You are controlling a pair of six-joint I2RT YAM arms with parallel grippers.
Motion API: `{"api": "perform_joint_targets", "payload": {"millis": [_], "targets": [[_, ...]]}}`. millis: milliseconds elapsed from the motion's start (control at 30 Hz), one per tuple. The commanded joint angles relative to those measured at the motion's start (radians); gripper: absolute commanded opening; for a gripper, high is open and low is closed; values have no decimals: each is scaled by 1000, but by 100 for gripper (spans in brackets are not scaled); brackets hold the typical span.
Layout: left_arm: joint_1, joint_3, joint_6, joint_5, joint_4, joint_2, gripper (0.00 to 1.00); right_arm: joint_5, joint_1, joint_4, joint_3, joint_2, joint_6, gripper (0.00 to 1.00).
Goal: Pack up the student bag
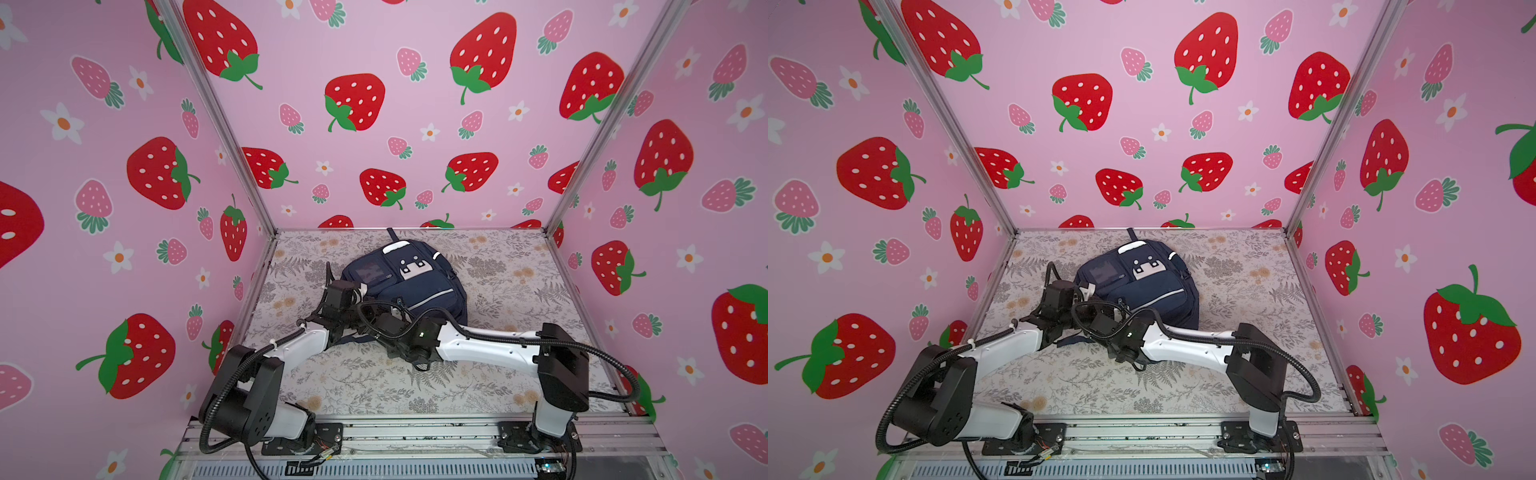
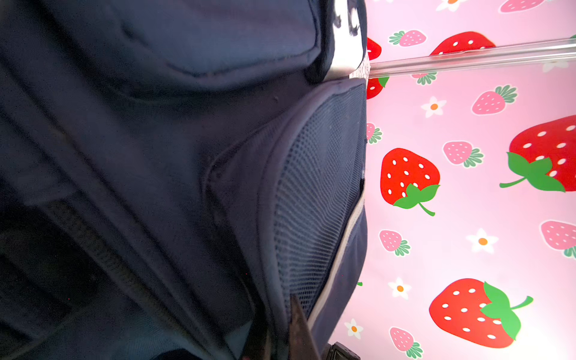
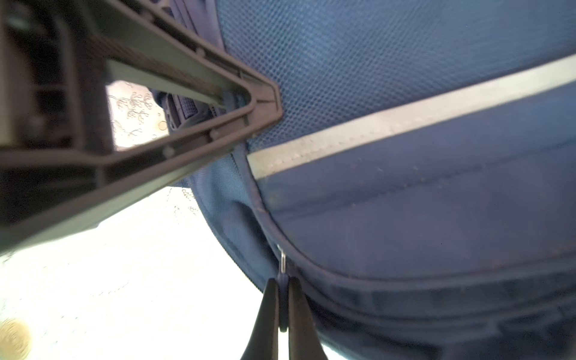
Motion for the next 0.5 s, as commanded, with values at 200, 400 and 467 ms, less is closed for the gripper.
{"api": "perform_joint_targets", "payload": {"millis": [200, 400, 467], "targets": [[12, 66, 55, -15, -36, -23, 0, 64, -27, -69, -141, -171, 9, 0], [30, 54, 66, -25, -63, -54, 0, 100, -97, -67, -219, -236, -22, 0], [37, 54, 70, -26, -74, -63, 0, 111, -130, -59, -252, -258, -39, 0]]}}
